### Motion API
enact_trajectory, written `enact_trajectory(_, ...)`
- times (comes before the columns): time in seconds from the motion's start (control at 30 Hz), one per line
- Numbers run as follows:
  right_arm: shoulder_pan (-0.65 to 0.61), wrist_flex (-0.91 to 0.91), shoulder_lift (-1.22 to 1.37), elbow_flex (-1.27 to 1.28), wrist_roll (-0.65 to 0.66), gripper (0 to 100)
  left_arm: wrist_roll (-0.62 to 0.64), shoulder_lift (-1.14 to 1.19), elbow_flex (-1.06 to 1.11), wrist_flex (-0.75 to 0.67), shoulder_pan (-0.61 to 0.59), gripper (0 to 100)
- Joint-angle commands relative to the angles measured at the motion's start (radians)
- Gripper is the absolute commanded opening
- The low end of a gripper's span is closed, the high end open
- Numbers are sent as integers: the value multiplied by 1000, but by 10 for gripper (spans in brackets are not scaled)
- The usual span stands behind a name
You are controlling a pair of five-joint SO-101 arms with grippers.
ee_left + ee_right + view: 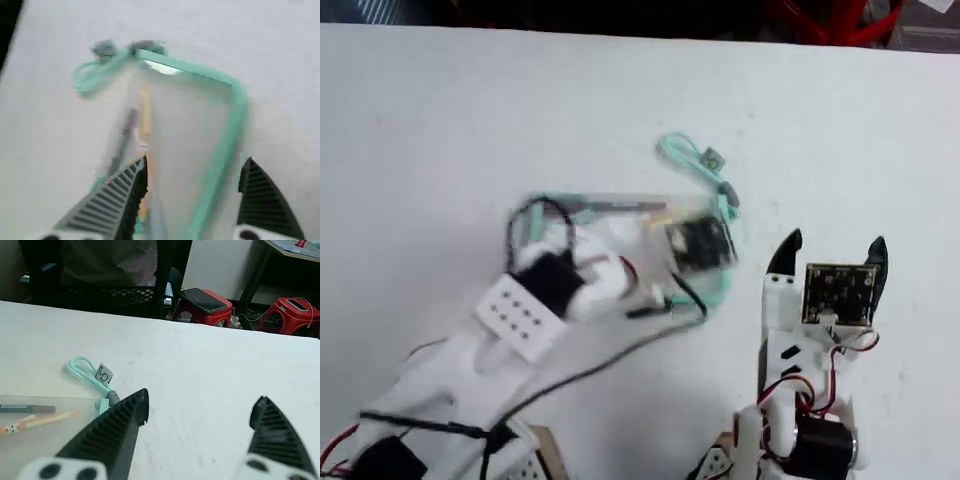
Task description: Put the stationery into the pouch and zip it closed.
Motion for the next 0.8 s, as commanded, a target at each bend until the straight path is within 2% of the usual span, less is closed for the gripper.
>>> enact_trajectory(0.0,16,-19,7,-6,3,233,121,-68,-135,-120,-234,243)
enact_trajectory(0.07,15,-21,8,-8,3,114,209,-99,-181,-184,-364,163)
enact_trajectory(0.13,7,-61,8,-9,21,4,331,-127,-236,-235,-473,41)
enact_trajectory(0.17,-18,-91,8,-15,46,25,400,-136,-284,-259,-512,8)
enact_trajectory(0.23,-94,-117,13,-77,69,31,509,-142,-397,-301,-555,54)
enact_trajectory(0.3,-148,-74,44,-201,72,17,532,-145,-529,-292,-570,23)
enact_trajectory(0.37,-160,21,102,-356,71,22,476,-151,-663,-175,-562,26)
enact_trajectory(0.47,-168,171,199,-614,66,22,405,-151,-887,100,-518,23)
enact_trajectory(0.67,-170,486,400,-1155,64,25,388,-151,-1398,624,-403,23)
enact_trajectory(0.73,-170,598,464,-1295,64,26,387,-151,-1567,752,-383,23)
enact_trajectory(0.77,-170,645,487,-1347,64,27,390,-153,-1631,760,-387,23)
